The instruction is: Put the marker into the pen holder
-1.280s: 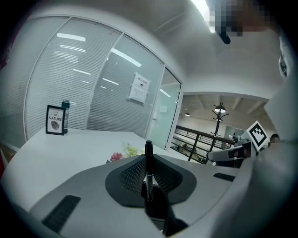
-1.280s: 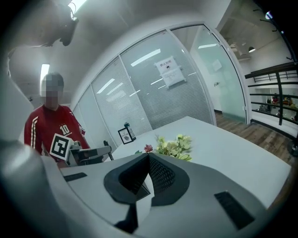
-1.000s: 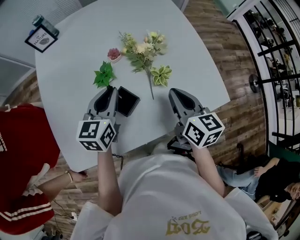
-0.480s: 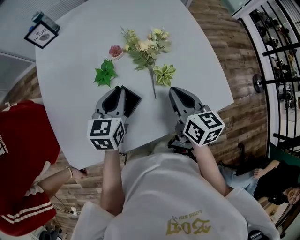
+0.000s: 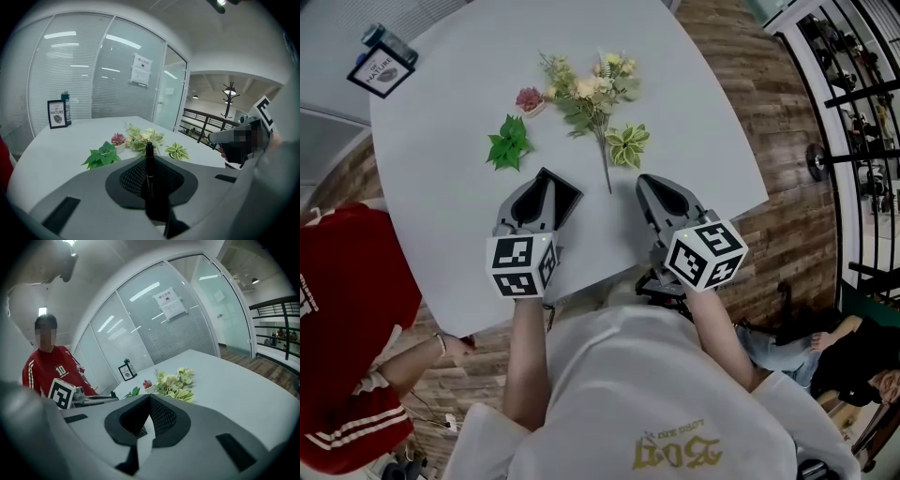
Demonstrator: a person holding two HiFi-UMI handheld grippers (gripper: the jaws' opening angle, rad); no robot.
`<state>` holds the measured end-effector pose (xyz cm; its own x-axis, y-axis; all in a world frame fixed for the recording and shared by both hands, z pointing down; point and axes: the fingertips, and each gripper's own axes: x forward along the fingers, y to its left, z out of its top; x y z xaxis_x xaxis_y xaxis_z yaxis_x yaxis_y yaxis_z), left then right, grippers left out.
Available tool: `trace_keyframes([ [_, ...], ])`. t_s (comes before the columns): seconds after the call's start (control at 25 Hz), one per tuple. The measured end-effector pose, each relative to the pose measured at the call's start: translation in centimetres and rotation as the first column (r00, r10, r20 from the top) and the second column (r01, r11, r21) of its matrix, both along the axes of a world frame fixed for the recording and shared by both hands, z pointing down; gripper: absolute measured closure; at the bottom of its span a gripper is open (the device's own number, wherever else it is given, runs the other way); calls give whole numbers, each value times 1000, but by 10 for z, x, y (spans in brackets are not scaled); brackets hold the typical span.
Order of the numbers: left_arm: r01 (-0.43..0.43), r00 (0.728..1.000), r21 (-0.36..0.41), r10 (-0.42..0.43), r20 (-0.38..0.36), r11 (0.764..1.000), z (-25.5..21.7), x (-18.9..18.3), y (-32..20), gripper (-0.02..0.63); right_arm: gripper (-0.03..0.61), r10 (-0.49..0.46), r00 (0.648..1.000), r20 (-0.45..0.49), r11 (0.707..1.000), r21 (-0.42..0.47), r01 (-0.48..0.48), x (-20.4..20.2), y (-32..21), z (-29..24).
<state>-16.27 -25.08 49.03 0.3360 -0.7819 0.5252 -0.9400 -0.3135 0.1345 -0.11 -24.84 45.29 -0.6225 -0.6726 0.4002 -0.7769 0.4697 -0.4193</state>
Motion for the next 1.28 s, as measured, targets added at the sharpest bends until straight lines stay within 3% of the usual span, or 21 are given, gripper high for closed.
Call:
trace_keyframes([
  [0.32, -7, 999, -16, 8, 50, 1000, 8, 4, 2, 558, 561, 13, 1000, 0, 1000, 3, -13, 7, 4, 0],
  [0.64, -6, 999, 3, 5, 52, 1000, 5, 4, 1, 525, 561, 22, 1000, 9, 999, 32, -22, 11, 4, -9],
  [0.88, -4, 1000, 106, 6, -22, 994, -30, 8, 0, 526, 561, 23, 1000, 14, 996, 88, -24, 14, 7, -33],
  [1.08, 18, 998, 214, -7, -55, 977, -68, 6, 8, 546, 561, 20, 999, 25, 989, 146, -23, 13, 15, -57],
  [1.28, 55, 993, 268, -25, -113, 962, -104, -4, 26, 589, 561, 9, 999, 50, 980, 200, -18, 10, 26, -83],
])
